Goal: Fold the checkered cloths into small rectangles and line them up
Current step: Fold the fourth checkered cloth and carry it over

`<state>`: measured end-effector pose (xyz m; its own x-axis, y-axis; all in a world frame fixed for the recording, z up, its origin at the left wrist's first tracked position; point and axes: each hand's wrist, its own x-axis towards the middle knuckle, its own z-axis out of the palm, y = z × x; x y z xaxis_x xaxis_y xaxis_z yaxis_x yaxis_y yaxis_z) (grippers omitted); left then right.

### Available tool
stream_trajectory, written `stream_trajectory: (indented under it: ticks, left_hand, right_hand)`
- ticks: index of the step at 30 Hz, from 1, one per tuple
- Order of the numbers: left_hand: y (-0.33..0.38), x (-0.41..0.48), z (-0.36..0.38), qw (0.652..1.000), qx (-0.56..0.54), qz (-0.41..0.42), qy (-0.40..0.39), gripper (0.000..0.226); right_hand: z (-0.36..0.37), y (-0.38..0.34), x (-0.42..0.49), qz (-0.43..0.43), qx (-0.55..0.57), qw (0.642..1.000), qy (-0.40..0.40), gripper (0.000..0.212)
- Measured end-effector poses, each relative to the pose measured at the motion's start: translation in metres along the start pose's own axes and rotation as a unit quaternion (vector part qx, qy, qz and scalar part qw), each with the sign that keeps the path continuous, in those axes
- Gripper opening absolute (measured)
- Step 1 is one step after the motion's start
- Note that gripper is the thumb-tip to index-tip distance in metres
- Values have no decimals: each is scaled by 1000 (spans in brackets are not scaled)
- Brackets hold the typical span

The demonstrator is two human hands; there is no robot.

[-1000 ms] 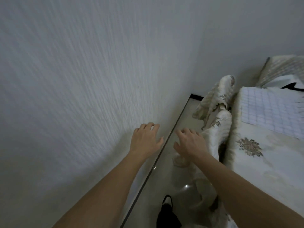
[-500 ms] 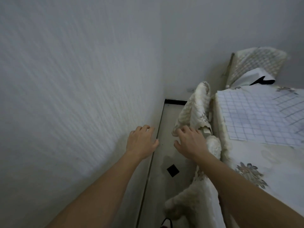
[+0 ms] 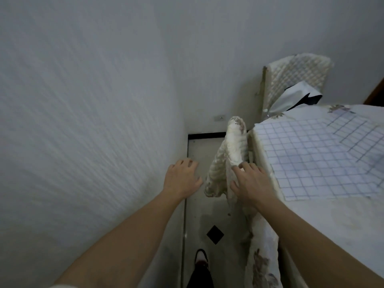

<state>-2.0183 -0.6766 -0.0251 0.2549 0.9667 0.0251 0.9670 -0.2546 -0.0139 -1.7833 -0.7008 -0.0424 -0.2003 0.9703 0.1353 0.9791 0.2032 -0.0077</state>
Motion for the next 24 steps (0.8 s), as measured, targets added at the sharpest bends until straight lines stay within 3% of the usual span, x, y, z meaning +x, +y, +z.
stream_trajectory:
  ticks: [10,24]
  left_hand:
    - [-41,194,22,997,22,66,15,63]
    - [-23,377,13,985,-27,163,40,61]
  right_hand:
    - [42,44,152,55,-1,998,38,27]
    - [68,116,262,140,-74,986,-52,29]
